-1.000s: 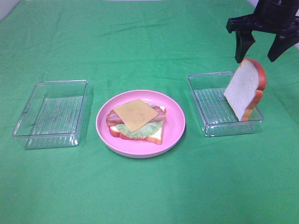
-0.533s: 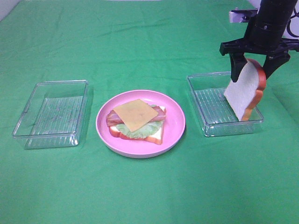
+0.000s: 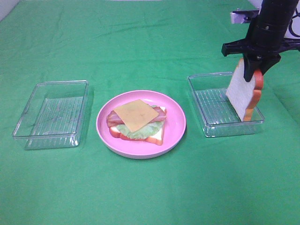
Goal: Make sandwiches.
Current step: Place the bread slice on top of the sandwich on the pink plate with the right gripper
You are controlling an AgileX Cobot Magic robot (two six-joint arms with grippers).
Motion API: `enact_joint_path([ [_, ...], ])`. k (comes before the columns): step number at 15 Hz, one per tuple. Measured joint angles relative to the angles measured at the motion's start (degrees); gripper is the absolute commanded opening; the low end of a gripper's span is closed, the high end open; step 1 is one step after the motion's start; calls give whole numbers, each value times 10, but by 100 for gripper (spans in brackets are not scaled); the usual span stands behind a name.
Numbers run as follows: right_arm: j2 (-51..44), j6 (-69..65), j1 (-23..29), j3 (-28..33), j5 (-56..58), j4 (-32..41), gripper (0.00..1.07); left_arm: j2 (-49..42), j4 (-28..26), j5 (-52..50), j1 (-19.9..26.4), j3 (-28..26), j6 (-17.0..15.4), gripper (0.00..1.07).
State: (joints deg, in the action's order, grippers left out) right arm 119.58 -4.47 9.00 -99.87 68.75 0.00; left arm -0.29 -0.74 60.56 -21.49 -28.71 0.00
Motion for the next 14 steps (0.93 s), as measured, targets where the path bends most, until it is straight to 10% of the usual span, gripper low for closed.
enact_joint_path([
  [5, -91, 8, 0, 3, 1, 63, 0, 0, 0, 0, 0, 0, 0, 79],
  [14, -252, 197, 37, 345, -234, 486, 0, 0, 0, 0, 0, 0, 0, 79],
])
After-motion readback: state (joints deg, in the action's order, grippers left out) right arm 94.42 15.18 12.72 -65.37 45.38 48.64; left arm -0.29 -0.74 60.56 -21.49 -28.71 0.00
